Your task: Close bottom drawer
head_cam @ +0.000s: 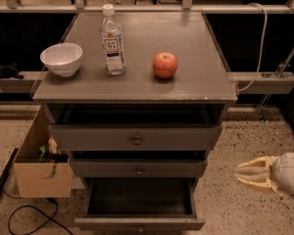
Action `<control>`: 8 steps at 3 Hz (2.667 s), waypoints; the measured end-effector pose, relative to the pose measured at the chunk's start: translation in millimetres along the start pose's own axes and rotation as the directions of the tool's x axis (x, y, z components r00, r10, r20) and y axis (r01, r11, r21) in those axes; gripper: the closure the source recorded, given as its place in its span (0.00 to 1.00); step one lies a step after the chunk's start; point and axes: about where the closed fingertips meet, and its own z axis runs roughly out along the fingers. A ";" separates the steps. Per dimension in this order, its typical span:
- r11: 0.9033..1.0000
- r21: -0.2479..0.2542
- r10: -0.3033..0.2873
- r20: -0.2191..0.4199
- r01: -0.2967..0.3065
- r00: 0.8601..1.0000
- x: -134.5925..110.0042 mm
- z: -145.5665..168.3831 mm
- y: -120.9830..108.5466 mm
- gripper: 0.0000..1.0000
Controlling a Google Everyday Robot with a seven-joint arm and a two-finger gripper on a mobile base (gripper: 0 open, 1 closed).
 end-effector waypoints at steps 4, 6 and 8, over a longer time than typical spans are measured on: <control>0.983 -0.023 0.180 -0.009 -0.180 0.984 71.1 106.6 30.6 1.00; 0.981 0.034 0.192 -0.044 -0.191 0.980 97.1 127.5 17.2 1.00; 0.979 0.008 0.203 -0.142 -0.204 0.969 138.5 181.9 32.7 1.00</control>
Offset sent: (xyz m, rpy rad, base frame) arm -0.0055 0.0442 -0.0510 -0.0157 0.0905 0.0411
